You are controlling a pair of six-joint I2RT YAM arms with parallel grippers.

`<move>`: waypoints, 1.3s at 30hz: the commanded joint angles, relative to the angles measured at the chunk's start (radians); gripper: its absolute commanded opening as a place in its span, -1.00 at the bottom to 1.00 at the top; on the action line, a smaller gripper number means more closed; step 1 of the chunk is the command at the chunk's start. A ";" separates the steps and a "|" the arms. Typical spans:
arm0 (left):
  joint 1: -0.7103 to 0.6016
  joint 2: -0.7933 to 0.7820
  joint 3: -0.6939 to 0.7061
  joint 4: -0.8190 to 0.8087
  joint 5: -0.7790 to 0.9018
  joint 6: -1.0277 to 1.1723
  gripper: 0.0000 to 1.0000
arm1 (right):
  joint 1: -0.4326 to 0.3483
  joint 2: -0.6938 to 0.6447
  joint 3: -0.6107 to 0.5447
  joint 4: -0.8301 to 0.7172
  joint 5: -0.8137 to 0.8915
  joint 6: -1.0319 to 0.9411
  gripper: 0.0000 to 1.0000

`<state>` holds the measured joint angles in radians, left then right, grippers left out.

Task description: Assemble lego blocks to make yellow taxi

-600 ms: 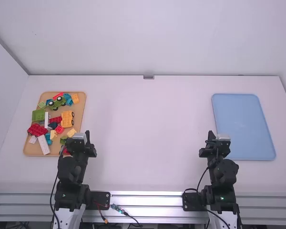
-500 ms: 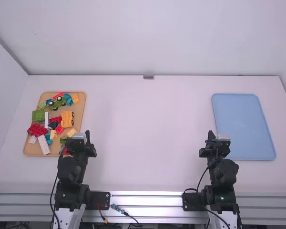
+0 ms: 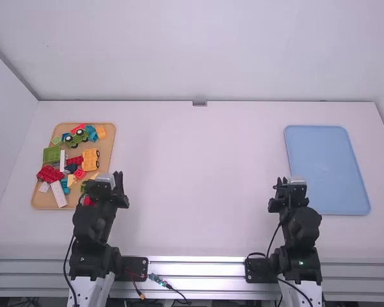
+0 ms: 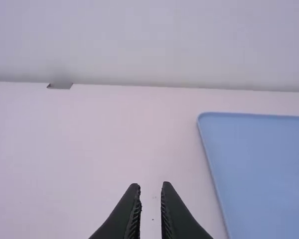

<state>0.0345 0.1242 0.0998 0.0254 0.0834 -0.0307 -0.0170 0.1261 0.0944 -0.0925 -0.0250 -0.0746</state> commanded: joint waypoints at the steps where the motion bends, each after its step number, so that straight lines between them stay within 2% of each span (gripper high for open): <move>1: 0.005 0.023 0.050 0.019 0.047 -0.003 -0.72 | -0.013 0.022 0.057 0.008 -0.003 -0.004 -0.72; 6: 0.005 0.080 0.107 0.064 0.058 -0.006 -0.60 | -0.031 0.072 0.108 0.059 -0.004 0.000 -0.61; 14: 0.005 0.174 0.202 0.099 0.074 -0.006 -0.41 | 0.010 0.153 0.188 0.139 -0.003 -0.004 -0.45; 20: 0.005 0.275 0.302 0.123 0.174 -0.003 -0.21 | 0.032 0.240 0.275 0.198 -0.003 -0.004 -0.28; 25: 0.005 0.381 0.403 0.159 0.178 -0.003 0.00 | 0.014 0.338 0.373 0.228 -0.003 -0.003 -0.08; 33: 0.005 0.515 0.403 0.198 0.137 -0.005 0.27 | 0.010 0.470 0.505 0.228 -0.003 -0.003 0.18; 39: 0.005 0.631 0.403 0.218 0.137 -0.007 0.50 | 0.010 0.596 0.515 0.244 -0.004 -0.003 0.43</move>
<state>0.0345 0.7265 0.4927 0.2363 0.2245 -0.0319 -0.0048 0.6804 0.5884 0.1463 -0.0277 -0.0799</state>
